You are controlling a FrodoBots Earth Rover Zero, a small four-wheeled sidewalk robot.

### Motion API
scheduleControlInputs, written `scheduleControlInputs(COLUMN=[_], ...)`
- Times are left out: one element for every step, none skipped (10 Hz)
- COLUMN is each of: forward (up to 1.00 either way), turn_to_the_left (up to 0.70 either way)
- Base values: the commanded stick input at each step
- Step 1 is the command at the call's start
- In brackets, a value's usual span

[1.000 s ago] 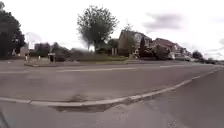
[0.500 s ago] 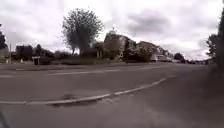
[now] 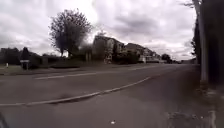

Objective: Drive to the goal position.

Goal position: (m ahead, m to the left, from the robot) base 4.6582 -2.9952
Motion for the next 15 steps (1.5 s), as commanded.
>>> scheduleControlInputs(forward=[-1.00,-0.30,0.00,0.61,0.94,0.97,0.98,0.98,0.98,0.98,0.98,0.98,0.98,0.98,0.98], turn_to_the_left=[0.40,0.12,0.00,0.00,0.00,0.00,0.00,0.00,0.00,-0.22,-0.39,-0.39,-0.39,-0.39,-0.39])
